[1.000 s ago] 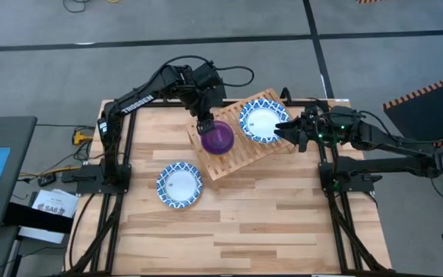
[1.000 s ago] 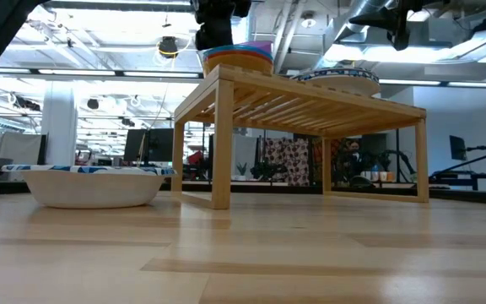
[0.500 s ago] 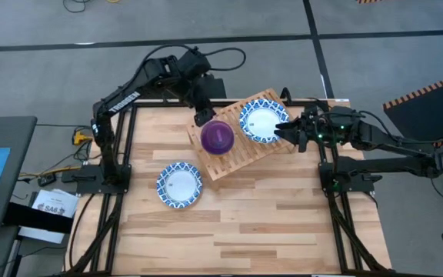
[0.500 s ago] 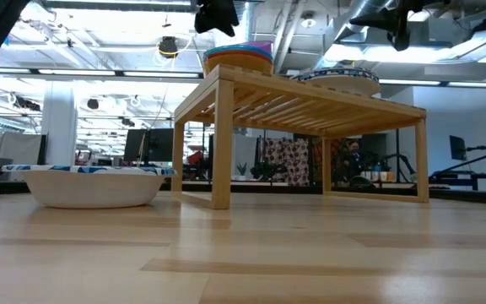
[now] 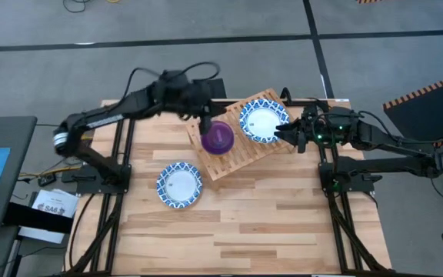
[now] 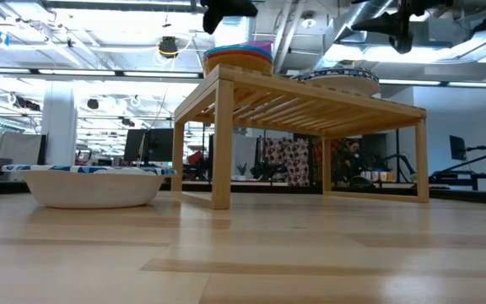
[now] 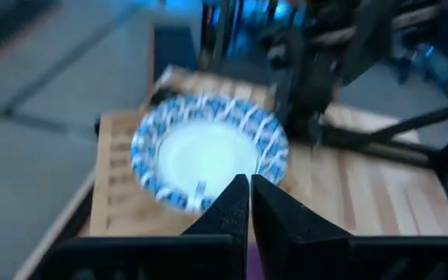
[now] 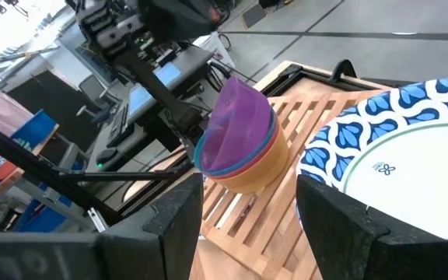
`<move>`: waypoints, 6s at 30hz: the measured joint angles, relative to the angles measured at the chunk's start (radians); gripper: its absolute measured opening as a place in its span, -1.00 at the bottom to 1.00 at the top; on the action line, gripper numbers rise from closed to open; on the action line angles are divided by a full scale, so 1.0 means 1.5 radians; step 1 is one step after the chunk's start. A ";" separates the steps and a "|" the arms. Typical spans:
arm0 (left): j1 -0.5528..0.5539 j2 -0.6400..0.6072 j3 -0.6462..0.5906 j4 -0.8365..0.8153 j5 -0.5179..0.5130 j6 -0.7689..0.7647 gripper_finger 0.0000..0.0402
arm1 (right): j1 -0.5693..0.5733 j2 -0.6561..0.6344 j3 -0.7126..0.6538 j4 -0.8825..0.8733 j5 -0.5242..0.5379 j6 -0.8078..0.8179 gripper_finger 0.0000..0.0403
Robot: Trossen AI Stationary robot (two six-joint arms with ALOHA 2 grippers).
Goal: Place and stack bowls onto a shelf
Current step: Stack the purple bowl on top of the blue bowl on the shelf, then stack the white patterned bowl on top of the white patterned bowl on the shelf
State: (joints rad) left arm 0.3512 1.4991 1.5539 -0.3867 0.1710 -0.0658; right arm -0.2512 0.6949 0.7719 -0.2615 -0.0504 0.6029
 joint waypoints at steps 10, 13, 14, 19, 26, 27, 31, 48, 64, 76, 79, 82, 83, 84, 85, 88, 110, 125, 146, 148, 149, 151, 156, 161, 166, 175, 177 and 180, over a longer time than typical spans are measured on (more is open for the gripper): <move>-0.041 -0.070 -0.261 0.349 -0.110 -0.005 -1.00 | 0.000 0.000 0.000 0.000 0.019 0.000 0.15; -0.065 -0.060 -0.265 0.355 -0.170 0.000 -1.00 | 0.000 0.000 0.000 -0.001 0.019 0.000 0.15; -0.070 -0.060 -0.265 0.349 -0.195 0.001 -1.00 | 0.000 0.000 0.000 -0.001 0.019 0.000 0.15; -0.093 -0.060 -0.264 0.346 -0.298 -0.002 -1.00 | 0.000 0.008 0.000 -0.001 0.021 -0.001 0.15; -0.104 -0.060 -0.264 0.279 -0.330 -0.040 -1.00 | 0.000 0.035 0.000 0.001 0.021 -0.001 0.15; -0.105 -0.060 -0.264 0.279 -0.340 -0.040 -1.00 | 0.000 0.039 0.000 0.001 0.021 -0.001 0.15; -0.110 -0.060 -0.264 0.282 -0.346 -0.035 -1.00 | 0.000 0.050 0.000 0.004 0.021 -0.001 0.15; -0.107 -0.018 -0.268 0.253 -0.346 -0.047 -1.00 | 0.001 0.052 0.000 0.007 0.020 0.002 0.15; -0.110 -0.162 -0.283 0.295 -0.273 -0.016 -1.00 | 0.010 0.050 0.000 0.025 0.018 -0.001 0.15; -0.263 -0.372 -0.611 0.538 -0.334 -0.074 -1.00 | 0.024 0.036 0.001 0.126 0.015 -0.025 0.15; -0.280 -0.402 -0.624 0.508 -0.363 -0.072 -1.00 | 0.024 0.037 0.001 0.130 0.015 -0.026 0.15; -0.283 -0.422 -0.623 0.468 -0.367 -0.069 -1.00 | 0.022 0.038 0.001 0.131 0.016 -0.024 0.15; -0.283 -0.425 -0.621 0.455 -0.364 -0.069 -1.00 | 0.022 0.039 0.001 0.130 0.016 -0.023 0.15; -0.283 -0.431 -0.619 0.437 -0.358 -0.061 -1.00 | 0.023 0.039 0.001 0.130 0.015 -0.023 0.15; -0.283 -0.436 -0.619 0.419 -0.351 -0.049 -1.00 | 0.024 0.039 0.001 0.130 0.016 -0.023 0.15; -0.283 -0.450 -0.609 0.335 -0.324 -0.043 -0.94 | 0.023 0.039 0.001 0.130 0.016 -0.018 0.15; -0.525 -0.168 -0.539 -0.106 -0.190 -0.305 0.17 | 0.022 0.039 0.001 0.129 0.020 0.000 0.15; -0.531 -0.015 -0.539 -0.106 -0.224 -0.319 0.13 | 0.022 0.039 0.000 0.125 0.020 -0.016 0.15; -0.519 -0.300 -0.153 -0.481 -0.150 -0.282 -1.00 | 0.022 0.039 -0.001 0.207 0.014 0.016 0.15; -0.498 -0.282 -0.059 -0.527 -0.219 -0.266 -1.00 | 0.023 0.039 -0.001 0.267 0.003 0.017 0.15; -0.483 -0.265 -0.012 -0.555 -0.248 -0.249 -1.00 | 0.023 0.039 -0.001 0.297 -0.002 0.017 0.15; -0.449 -0.221 0.080 -0.603 -0.292 -0.196 -1.00 | 0.023 0.039 -0.001 0.350 -0.003 0.017 0.15; -0.359 -0.083 0.275 -0.687 -0.314 0.004 -1.00 | 0.022 0.039 -0.001 0.445 -0.003 0.014 0.15; -0.288 0.053 0.393 -0.695 -0.314 0.229 -1.00 | 0.022 0.039 -0.001 0.511 -0.004 0.012 0.15; -0.242 0.169 0.457 -0.630 -0.314 0.398 -1.00 | 0.023 0.039 0.000 0.513 -0.004 0.012 0.15; -0.199 0.305 0.472 -0.496 -0.311 0.623 -1.00 | 0.026 0.039 0.000 0.515 -0.004 0.022 0.15; -0.189 0.325 0.473 -0.459 -0.312 0.653 -1.00 | 0.030 0.039 0.000 0.515 -0.004 0.015 0.15; -0.174 0.347 0.473 -0.399 -0.313 0.685 -1.00 | 0.033 0.039 0.000 0.514 -0.003 0.007 0.15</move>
State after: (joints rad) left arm 0.0906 2.0199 2.2627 -0.9852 -0.2983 0.9621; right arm -0.2014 0.7532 0.7719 0.5097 -0.0555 0.6130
